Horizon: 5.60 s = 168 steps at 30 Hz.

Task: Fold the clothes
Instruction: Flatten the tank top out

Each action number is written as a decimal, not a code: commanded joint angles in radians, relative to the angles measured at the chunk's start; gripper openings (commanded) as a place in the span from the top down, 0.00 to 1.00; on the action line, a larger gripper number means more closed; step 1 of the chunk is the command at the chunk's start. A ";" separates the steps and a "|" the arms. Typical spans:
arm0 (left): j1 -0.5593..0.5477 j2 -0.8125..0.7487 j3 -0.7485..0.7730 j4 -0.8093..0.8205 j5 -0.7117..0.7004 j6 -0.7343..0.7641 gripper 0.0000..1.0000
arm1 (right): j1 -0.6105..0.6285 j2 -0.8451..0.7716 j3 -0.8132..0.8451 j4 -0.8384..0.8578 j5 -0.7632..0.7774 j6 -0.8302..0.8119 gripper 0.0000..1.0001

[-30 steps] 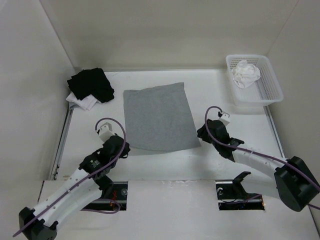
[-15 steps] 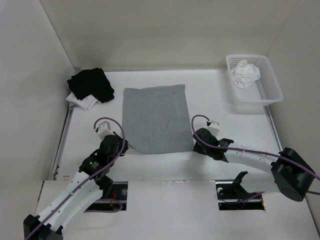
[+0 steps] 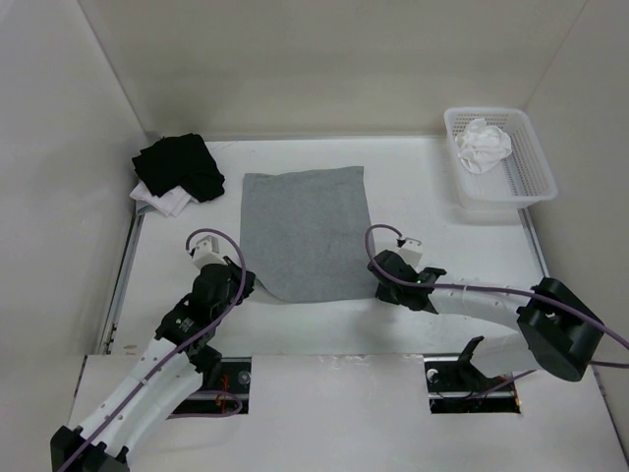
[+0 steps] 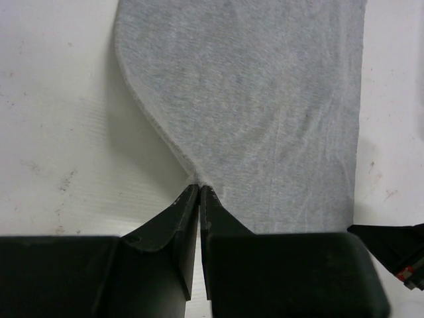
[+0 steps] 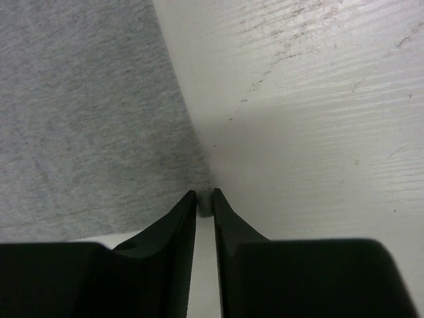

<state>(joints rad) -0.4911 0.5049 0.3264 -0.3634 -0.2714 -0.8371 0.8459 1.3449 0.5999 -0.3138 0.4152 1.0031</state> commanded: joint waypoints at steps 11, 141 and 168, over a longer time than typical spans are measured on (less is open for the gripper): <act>0.010 -0.025 0.138 0.101 -0.002 0.038 0.96 | 0.044 -0.442 0.041 -0.075 0.184 -0.072 1.00; 0.292 0.486 1.197 0.267 -0.089 0.234 0.98 | -0.163 -0.112 1.445 -0.065 0.006 -0.981 1.00; 0.434 0.805 1.406 0.374 0.081 0.202 0.98 | -0.617 0.236 1.744 -0.144 -0.397 -0.689 1.00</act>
<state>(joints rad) -0.0612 1.3903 1.8584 -0.1005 -0.1745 -0.6609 0.2424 1.6794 2.5015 -0.5358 -0.0006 0.3183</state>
